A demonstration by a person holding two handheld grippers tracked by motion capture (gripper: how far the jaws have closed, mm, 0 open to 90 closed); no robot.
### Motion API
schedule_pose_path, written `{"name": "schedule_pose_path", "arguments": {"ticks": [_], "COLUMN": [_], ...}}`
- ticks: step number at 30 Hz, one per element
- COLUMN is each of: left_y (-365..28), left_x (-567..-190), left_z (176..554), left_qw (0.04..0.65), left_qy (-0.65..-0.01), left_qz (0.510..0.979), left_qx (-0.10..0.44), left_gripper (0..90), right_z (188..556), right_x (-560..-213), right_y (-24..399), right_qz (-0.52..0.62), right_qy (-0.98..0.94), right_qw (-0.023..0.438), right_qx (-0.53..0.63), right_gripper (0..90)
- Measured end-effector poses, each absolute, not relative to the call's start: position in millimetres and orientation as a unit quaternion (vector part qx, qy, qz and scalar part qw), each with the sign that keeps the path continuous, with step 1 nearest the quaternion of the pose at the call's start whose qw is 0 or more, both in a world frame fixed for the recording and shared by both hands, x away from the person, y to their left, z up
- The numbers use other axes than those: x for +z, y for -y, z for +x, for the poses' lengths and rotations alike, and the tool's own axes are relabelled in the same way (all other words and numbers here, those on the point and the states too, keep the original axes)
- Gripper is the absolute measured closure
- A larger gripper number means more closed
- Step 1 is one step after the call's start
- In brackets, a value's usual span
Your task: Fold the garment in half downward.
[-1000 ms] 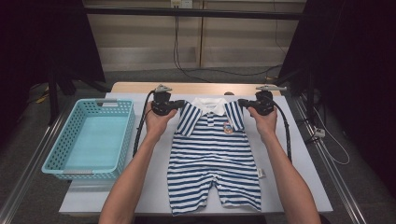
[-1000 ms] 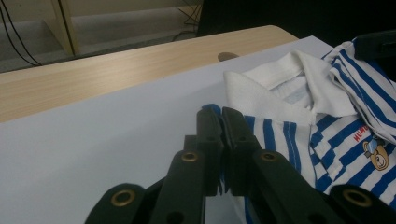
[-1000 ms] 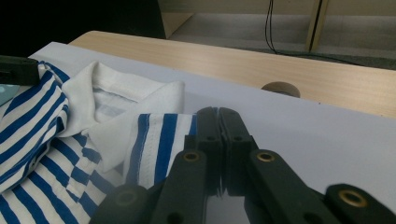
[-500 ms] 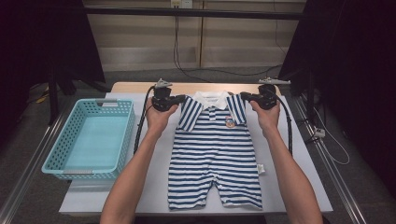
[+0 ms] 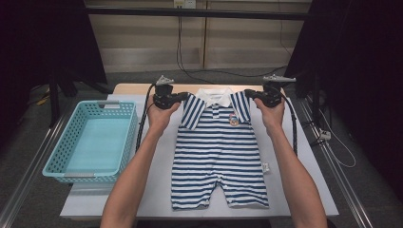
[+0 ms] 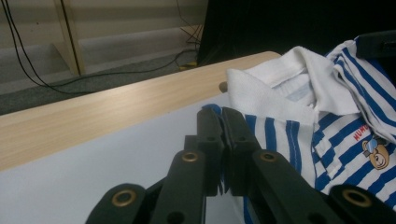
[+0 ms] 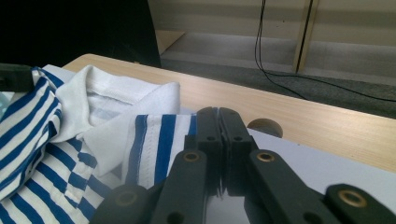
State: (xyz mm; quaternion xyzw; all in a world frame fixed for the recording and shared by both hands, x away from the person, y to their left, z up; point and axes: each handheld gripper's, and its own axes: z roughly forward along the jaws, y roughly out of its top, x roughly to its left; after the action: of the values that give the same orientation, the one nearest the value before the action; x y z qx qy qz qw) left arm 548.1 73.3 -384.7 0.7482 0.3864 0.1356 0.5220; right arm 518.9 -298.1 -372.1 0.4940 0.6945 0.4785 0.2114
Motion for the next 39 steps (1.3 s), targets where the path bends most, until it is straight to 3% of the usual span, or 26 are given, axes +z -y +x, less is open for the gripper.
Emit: {"name": "schedule_pose_path", "arguments": {"ticks": [9, 20, 39], "left_y": [-68.1, -68.8, -70.0], "left_x": [-373.3, -402.4, -401.8], "left_z": [552.1, 549.1, 522.5], "left_qw": [0.527, 0.506, 0.52], "left_qy": [-0.38, -0.383, -0.367], "left_qz": [0.745, 0.759, 0.758], "left_qx": [0.149, 0.144, 0.143], "left_gripper": [86.9, 86.9, 86.9], "right_z": [523.6, 522.1, 495.3], "right_x": [-357.4, -386.2, -398.2], "right_y": [301.3, 297.0, 290.8], "right_qz": [0.49, 0.494, 0.476], "right_qy": [-0.689, -0.7, -0.703], "right_qw": [0.223, 0.208, 0.206], "right_qx": [0.485, 0.473, 0.488], "right_gripper": [88.7, 88.7, 88.7]}}
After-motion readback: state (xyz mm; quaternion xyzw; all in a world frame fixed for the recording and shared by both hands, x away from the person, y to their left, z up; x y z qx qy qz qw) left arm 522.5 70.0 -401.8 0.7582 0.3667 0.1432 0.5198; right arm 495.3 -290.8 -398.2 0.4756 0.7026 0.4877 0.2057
